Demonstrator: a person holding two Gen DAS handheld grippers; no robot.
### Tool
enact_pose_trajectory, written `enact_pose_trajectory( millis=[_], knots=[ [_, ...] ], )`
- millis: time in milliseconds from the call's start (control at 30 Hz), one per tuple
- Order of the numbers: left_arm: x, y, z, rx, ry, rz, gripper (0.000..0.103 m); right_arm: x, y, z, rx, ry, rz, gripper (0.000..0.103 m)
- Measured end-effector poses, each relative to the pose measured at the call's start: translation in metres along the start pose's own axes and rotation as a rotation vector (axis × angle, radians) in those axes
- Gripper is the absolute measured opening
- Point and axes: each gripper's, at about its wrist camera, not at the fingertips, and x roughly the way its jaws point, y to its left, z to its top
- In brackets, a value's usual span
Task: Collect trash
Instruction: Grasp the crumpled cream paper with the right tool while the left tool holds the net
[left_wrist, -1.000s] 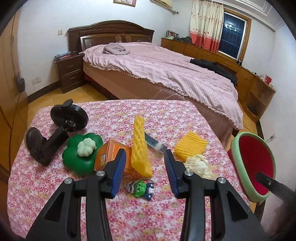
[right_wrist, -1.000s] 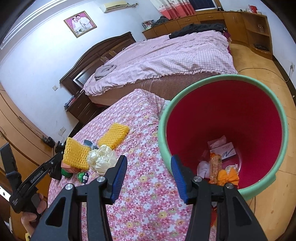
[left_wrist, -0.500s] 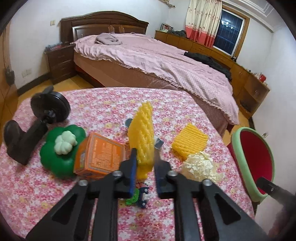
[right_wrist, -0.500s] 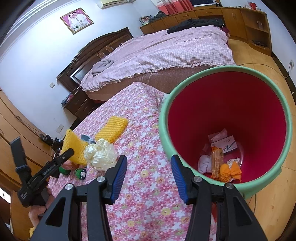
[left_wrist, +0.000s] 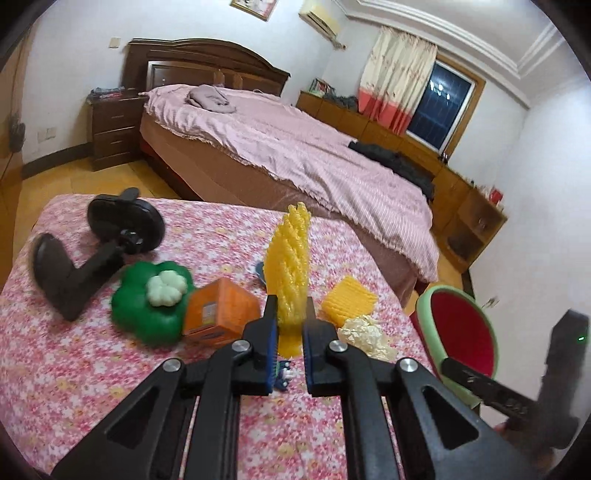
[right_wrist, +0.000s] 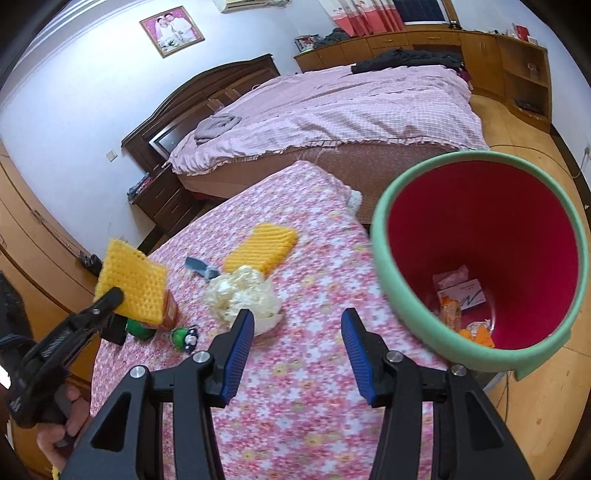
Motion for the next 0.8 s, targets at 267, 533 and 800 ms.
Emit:
enact_pose_trajectory(
  millis=[267, 533, 800],
  knots=[
    [-0.024, 0.027, -0.002, -0.009, -0.044, 0.037, 0.01, 0.024, 0.025, -0.003, -0.017, 0.012, -0.006, 0.053],
    [-0.026, 0.053, -0.006, -0.044, -0.051, 0.053, 0.01, 0.06, 0.043, -0.001, -0.068, 0.034, 0.003, 0.059],
    [-0.016, 0.06, -0.008, -0.063, -0.03, 0.007, 0.01, 0.084, 0.046, -0.008, -0.092, 0.061, -0.018, 0.048]
  ],
)
